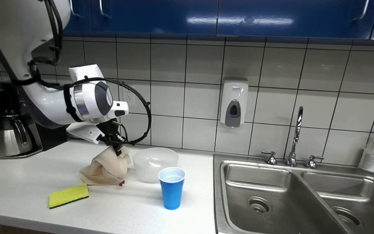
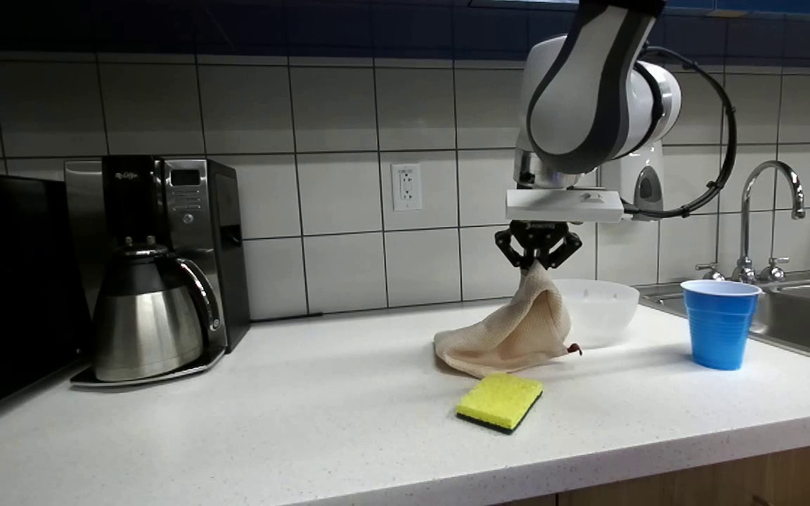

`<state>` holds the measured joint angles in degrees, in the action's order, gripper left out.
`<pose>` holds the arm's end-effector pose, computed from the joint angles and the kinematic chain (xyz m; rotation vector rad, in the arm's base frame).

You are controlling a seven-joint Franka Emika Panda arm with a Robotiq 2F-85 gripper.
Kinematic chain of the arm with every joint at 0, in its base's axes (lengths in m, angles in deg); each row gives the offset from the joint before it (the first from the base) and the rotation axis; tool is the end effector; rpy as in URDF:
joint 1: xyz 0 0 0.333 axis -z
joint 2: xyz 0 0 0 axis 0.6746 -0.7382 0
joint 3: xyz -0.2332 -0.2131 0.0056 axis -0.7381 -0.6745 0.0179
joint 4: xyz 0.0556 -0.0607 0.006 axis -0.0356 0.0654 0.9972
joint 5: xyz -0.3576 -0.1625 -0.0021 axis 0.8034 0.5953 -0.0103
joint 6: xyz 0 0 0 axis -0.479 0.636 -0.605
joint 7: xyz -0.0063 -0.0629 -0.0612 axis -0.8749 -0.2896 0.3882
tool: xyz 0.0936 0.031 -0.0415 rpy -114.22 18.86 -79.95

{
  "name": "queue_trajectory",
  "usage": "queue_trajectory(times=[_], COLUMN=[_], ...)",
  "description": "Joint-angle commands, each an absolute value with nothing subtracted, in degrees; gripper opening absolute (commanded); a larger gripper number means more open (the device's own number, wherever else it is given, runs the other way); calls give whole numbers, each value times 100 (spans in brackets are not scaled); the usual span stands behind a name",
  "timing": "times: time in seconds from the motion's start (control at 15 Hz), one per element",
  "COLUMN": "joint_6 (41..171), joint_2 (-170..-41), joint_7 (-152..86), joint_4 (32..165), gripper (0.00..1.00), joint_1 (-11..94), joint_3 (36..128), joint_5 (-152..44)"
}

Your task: Move the towel from the bowl to the stove top

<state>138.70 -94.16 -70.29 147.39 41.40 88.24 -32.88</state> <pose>0.5036 0.0555 0.2924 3.0401 -0.4250 0.5989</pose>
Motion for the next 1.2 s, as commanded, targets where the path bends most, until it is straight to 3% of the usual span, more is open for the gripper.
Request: queue_trajectory(times=[0.0, 0.07, 0.2, 0.67, 1.13], joint_6=[13812, 13786, 13755, 13623, 12341], joint_2=[-9508, -9519, -9500, -8876, -7377], joint_7=[-7628, -7708, -7805, -7232, -5876], joint_4=[14627, 14624, 14627, 14921, 15504], gripper=[30, 32, 45, 98, 100], joint_1=[4026, 4023, 4015, 4145, 3944], joint_3=[8682, 8680, 8658, 8936, 8895], joint_5=[-2746, -2701, -2640, -3994, -5732])
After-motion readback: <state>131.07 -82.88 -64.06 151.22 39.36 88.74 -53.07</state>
